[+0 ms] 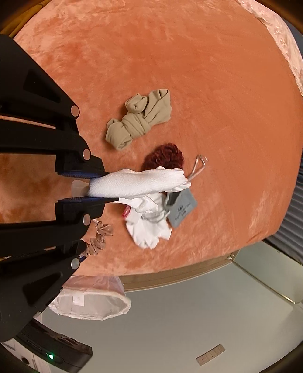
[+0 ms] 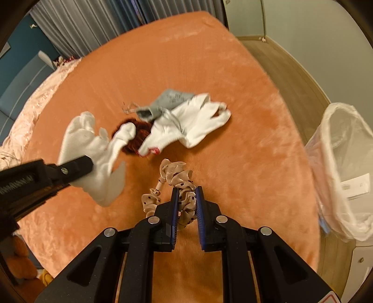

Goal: Collect trash
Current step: 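Grasp a white glove with the left tool while the right tool grasps the beige scrunchie, then carry the white glove and beige scrunchie to the wastebasket and release both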

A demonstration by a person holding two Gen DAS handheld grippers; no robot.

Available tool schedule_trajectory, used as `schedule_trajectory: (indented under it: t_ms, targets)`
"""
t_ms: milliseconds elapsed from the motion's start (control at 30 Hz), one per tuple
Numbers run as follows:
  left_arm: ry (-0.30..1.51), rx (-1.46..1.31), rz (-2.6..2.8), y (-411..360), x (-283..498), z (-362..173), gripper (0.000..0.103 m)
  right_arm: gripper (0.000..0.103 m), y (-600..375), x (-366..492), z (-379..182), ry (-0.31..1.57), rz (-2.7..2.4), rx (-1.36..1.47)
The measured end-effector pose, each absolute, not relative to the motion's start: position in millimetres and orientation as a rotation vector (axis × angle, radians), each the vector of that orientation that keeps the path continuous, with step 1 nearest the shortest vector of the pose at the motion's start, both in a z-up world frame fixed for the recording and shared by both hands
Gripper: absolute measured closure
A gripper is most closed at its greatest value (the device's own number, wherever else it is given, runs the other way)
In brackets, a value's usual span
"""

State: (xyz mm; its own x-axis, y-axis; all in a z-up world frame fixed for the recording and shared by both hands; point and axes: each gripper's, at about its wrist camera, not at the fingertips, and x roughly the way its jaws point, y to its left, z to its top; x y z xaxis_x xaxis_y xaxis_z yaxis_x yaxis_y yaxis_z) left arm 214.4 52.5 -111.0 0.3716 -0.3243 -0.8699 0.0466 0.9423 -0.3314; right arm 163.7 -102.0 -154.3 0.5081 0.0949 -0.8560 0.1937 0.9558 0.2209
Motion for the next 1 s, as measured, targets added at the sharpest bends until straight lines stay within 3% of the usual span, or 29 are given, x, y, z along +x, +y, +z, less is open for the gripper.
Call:
schedule_trajectory:
  t_ms: [433,1000]
  targets:
    - [1.082,-0.19,-0.331,-1.4,162.6,-62.6,0.091,0.089,-151.3,105.8,-98.5,0.901,-0.115,0.344]
    - [1.031,-0.108,-0.463,-74.8,118.1,-33.0,0.091,0.089,-232.8,48.9,-67.9,0.792,-0.226,0.398]
